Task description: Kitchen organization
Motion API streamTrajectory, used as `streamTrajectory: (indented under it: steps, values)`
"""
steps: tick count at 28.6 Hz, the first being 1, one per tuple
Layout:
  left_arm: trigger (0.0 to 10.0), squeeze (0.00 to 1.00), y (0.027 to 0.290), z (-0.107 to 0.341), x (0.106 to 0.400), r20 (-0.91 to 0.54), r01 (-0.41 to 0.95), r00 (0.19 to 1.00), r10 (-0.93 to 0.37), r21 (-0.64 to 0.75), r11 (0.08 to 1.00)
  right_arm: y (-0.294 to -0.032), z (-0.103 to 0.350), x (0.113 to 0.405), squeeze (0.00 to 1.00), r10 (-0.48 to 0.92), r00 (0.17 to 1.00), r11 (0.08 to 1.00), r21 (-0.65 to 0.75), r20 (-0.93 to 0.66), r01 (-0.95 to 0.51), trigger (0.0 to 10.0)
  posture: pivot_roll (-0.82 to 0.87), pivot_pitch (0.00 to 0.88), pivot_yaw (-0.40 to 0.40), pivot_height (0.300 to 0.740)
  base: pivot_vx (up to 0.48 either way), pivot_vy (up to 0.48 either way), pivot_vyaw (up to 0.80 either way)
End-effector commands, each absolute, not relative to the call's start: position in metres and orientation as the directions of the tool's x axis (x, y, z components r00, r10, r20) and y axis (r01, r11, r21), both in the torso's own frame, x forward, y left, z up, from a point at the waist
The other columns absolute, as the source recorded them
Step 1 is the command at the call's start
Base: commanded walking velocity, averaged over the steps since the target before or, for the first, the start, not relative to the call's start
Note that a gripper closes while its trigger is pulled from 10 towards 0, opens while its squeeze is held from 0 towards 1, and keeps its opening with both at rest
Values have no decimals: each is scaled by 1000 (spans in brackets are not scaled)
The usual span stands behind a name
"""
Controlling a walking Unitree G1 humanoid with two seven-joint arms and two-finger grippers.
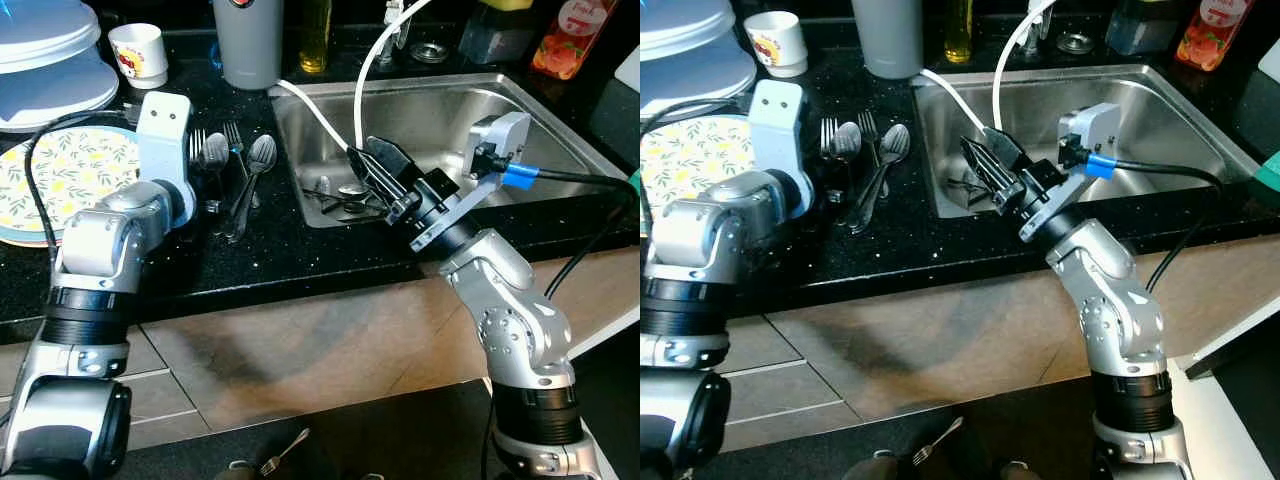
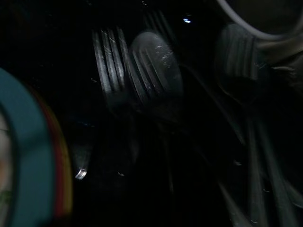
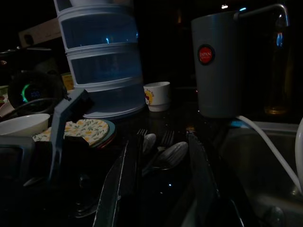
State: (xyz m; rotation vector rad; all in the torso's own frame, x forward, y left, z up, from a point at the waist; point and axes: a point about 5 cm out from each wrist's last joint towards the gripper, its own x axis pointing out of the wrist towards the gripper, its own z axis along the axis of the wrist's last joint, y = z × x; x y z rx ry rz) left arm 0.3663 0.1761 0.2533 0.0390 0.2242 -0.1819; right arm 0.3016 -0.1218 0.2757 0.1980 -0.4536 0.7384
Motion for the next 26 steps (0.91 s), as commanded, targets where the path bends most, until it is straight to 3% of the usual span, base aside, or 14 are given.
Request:
streamTrajectory:
  steps: [1,10,14,16,17,26]
  values:
    - [0,0,177,217,366,-384,156,913,-135,23,987,-121,275,302,0,607,645,721,19,464,-693,10000,151,116,9,740,0,0,0]
    - [0,0,188,224,370,-331,47,944,14,177,983,-121,275,302,0,599,648,724,28,470,-689,10000,154,124,8,740,0,0,0]
    - [0,0,189,271,374,-20,-50,998,56,220,974,-120,276,304,0,601,644,721,28,474,-692,10000,163,121,4,740,0,0,0]
    - [0,0,189,280,374,33,-62,998,56,214,975,-120,277,304,0,600,643,720,28,476,-693,10000,164,120,4,740,0,0,0]
    - [10000,0,191,289,373,85,-80,994,64,199,977,-119,277,305,0,599,642,720,29,479,-694,10000,167,119,5,740,0,0,0]
    - [10000,0,187,326,364,235,-64,972,13,211,975,-117,278,304,0,603,634,712,32,483,-701,10000,149,112,-9,740,0,0,0]
